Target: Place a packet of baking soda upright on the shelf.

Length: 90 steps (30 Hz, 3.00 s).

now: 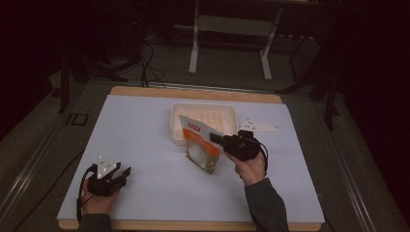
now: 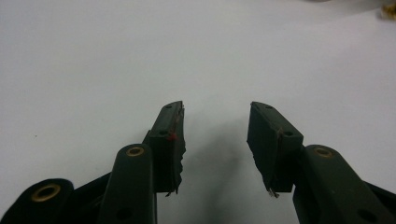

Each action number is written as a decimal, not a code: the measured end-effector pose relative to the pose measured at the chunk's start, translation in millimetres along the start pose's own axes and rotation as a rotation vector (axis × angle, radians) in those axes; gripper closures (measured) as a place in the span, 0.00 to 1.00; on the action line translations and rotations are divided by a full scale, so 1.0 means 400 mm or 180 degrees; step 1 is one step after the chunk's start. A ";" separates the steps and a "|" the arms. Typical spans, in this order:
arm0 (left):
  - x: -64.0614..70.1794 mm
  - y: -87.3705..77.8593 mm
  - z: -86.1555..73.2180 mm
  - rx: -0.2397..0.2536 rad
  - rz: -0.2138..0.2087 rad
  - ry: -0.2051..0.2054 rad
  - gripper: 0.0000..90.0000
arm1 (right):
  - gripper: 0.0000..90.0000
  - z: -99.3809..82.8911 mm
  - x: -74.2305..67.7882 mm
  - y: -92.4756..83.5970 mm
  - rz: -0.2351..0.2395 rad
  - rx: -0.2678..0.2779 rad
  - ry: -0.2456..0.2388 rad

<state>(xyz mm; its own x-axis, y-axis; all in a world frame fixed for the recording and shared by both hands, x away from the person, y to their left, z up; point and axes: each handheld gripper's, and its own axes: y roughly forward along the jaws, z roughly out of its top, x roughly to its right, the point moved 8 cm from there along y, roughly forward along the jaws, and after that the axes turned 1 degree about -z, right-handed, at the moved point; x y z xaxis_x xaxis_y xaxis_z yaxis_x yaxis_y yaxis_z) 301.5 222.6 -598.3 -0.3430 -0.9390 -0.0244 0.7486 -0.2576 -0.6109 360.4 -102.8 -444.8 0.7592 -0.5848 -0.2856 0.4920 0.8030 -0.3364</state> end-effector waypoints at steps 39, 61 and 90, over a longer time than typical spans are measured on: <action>-0.001 -0.001 0.001 0.0029 0.0010 -0.0043 0.61 | 1.00 0.053 0.047 -0.132 -0.0283 0.0329 0.0030; -0.002 -0.002 0.001 0.0024 0.0007 -0.0029 0.61 | 1.00 0.113 0.072 -0.182 -0.0468 0.0594 0.0074; -0.002 -0.001 0.001 0.0023 0.0004 -0.0040 0.61 | 1.00 0.151 0.135 -0.175 -0.0707 0.0762 0.0259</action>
<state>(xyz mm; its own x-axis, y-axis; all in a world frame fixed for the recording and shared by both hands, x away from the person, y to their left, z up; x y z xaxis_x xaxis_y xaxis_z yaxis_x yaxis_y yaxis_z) 301.6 223.3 -597.8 -0.3350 -0.9421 -0.0152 0.7531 -0.2580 -0.6052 392.8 -183.5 -382.5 0.5904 -0.7481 -0.3029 0.7351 0.6534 -0.1807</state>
